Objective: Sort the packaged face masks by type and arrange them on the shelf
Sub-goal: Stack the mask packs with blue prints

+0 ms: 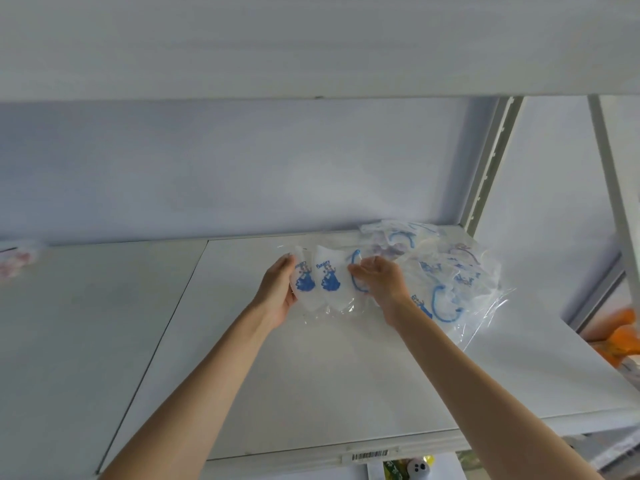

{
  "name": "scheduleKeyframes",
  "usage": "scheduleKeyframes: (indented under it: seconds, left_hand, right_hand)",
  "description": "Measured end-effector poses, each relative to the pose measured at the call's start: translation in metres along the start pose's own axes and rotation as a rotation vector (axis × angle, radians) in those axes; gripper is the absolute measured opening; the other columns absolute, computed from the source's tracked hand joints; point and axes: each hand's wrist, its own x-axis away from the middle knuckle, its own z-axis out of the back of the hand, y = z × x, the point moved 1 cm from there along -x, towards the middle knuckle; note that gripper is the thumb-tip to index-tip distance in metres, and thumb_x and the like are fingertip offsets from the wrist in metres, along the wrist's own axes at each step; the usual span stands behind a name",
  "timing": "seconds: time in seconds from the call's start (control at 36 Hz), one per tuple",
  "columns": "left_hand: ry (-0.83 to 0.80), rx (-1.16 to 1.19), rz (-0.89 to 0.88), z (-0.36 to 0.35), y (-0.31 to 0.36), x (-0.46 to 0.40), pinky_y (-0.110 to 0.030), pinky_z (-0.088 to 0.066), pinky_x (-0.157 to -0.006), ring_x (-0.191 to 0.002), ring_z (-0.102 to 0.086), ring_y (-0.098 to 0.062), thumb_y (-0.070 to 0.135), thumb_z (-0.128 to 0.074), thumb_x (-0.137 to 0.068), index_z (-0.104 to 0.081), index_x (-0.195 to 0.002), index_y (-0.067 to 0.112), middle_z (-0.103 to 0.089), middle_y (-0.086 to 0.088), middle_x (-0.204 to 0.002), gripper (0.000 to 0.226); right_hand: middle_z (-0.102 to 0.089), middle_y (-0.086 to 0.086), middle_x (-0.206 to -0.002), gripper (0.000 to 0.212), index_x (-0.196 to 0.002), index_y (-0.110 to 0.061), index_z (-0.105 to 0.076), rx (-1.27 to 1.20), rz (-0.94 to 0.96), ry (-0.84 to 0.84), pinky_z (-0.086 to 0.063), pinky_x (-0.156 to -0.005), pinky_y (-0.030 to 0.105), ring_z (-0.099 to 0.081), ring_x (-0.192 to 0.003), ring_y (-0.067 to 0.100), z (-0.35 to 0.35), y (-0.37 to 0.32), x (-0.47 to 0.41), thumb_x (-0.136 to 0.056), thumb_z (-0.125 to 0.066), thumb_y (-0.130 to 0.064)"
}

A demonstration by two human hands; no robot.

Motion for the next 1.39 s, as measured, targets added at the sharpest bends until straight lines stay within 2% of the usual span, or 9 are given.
scheduleKeyframes:
  seconds: [0.14, 0.31, 0.47, 0.56, 0.61, 0.72, 0.86, 1.25, 1.39]
  left_hand:
    - [-0.12, -0.098, -0.011, -0.005, 0.009, -0.003, -0.041, -0.053, -0.088, -0.106, -0.065, -0.031, 0.042, -0.04, -0.101, -0.055, -0.126, 0.007, -0.067, -0.017, -0.119, 0.046]
    - [-0.178, 0.095, 0.011, -0.01, 0.0, 0.003, -0.048, -0.044, -0.102, -0.117, -0.058, -0.037, 0.036, -0.065, -0.087, -0.051, -0.133, 0.0, -0.061, -0.022, -0.128, 0.06]
    - [-0.041, -0.157, -0.045, -0.021, -0.019, 0.006, -0.052, -0.056, -0.081, -0.097, -0.066, -0.028, 0.015, -0.057, -0.096, -0.051, -0.118, 0.016, -0.065, -0.011, -0.108, 0.023]
    - [0.068, -0.22, -0.138, -0.02, -0.017, 0.004, -0.037, -0.051, -0.063, -0.072, -0.059, -0.02, 0.01, -0.055, -0.094, -0.052, -0.103, 0.017, -0.06, -0.006, -0.083, 0.012]
    - [0.099, -0.232, -0.188, -0.017, -0.017, 0.002, -0.024, -0.04, -0.051, -0.063, -0.052, -0.015, 0.01, -0.054, -0.094, -0.05, -0.099, 0.017, -0.056, -0.004, -0.076, 0.01]
    - [0.107, -0.237, -0.219, -0.005, -0.017, -0.002, -0.017, -0.038, -0.043, -0.065, -0.052, -0.014, 0.008, -0.055, -0.095, -0.049, -0.102, 0.017, -0.055, -0.004, -0.08, 0.013]
    - [0.079, -0.208, -0.241, -0.003, -0.019, -0.005, -0.029, -0.05, -0.073, -0.073, -0.057, -0.015, 0.003, -0.058, -0.092, -0.05, -0.116, 0.018, -0.059, 0.0, -0.087, 0.029]
    - [0.065, -0.212, -0.294, -0.014, -0.022, -0.002, -0.017, -0.051, -0.068, -0.08, -0.061, -0.012, 0.004, -0.06, -0.092, -0.048, -0.12, 0.02, -0.06, -0.002, -0.105, 0.035]
    - [0.088, -0.199, -0.294, -0.016, -0.024, -0.002, -0.013, -0.052, -0.063, -0.075, -0.06, -0.009, 0.002, -0.06, -0.091, -0.048, -0.123, 0.017, -0.059, -0.001, -0.099, 0.037]
  right_hand:
    - [-0.056, -0.002, -0.084, 0.019, -0.089, -0.013, -0.054, -0.036, -0.023, -0.077, -0.048, -0.064, 0.025, -0.054, -0.073, 0.012, -0.008, -0.007, 0.007, -0.085, -0.071, -0.019]
    - [-0.054, -0.002, -0.088, 0.033, -0.105, -0.014, -0.045, -0.166, 0.007, 0.065, -0.043, -0.056, 0.02, -0.053, -0.069, 0.01, -0.019, -0.006, 0.016, -0.084, -0.071, -0.018]
    - [-0.05, -0.006, -0.088, 0.043, -0.111, -0.02, -0.041, -0.131, 0.068, 0.085, -0.051, -0.071, 0.031, -0.054, -0.075, 0.011, -0.026, 0.005, 0.018, -0.082, -0.073, -0.017]
    - [-0.054, 0.002, -0.095, 0.048, -0.121, -0.016, -0.042, -0.086, 0.065, 0.03, -0.048, -0.069, 0.031, -0.055, -0.078, 0.014, -0.017, 0.008, 0.013, -0.084, -0.071, -0.024]
    - [-0.057, 0.005, -0.099, 0.049, -0.124, -0.015, -0.046, 0.149, 0.134, 0.09, -0.043, -0.075, 0.031, -0.055, -0.087, 0.019, 0.004, 0.007, 0.008, -0.085, -0.068, -0.035]
    - [-0.048, 0.01, -0.13, 0.061, -0.128, -0.016, -0.052, 1.011, 0.165, 0.233, -0.037, -0.101, 0.042, -0.043, -0.122, 0.029, 0.074, 0.008, 0.0, -0.085, -0.057, -0.057]
    - [-0.043, 0.015, -0.138, 0.085, -0.123, -0.01, -0.056, 1.407, -0.088, 0.083, -0.032, -0.102, 0.045, -0.035, -0.127, 0.036, 0.12, 0.012, 0.002, -0.073, -0.051, -0.079]
    - [-0.056, 0.015, -0.121, 0.05, -0.116, -0.004, -0.052, 0.882, 0.198, 0.422, -0.043, -0.091, 0.042, -0.048, -0.107, 0.033, 0.117, 0.019, -0.008, -0.079, -0.076, -0.026]
    - [-0.059, 0.008, -0.095, 0.043, -0.115, -0.009, -0.052, 0.237, 0.127, 0.355, -0.046, -0.074, 0.033, -0.057, -0.089, 0.028, 0.112, -0.001, -0.001, -0.079, -0.075, -0.015]
